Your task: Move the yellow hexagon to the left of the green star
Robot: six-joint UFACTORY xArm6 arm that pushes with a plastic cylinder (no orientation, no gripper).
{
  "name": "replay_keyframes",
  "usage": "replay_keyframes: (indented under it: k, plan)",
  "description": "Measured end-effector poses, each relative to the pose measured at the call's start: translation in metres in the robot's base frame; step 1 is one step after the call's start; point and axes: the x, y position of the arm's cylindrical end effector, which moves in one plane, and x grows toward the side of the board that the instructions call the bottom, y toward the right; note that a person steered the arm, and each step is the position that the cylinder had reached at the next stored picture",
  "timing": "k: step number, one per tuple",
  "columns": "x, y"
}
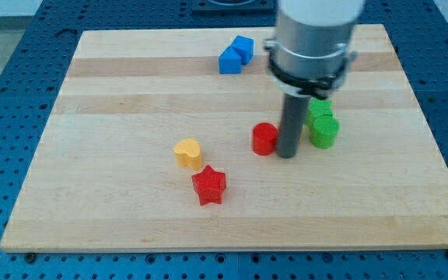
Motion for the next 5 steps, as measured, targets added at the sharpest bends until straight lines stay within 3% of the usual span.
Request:
replay_keyframes:
  k: [1,2,3,5]
  plan:
    - [-0.016,-0.047]
    - [0.003,-0.052]
    - [0.047,-0.042]
    - [0.033,0.011]
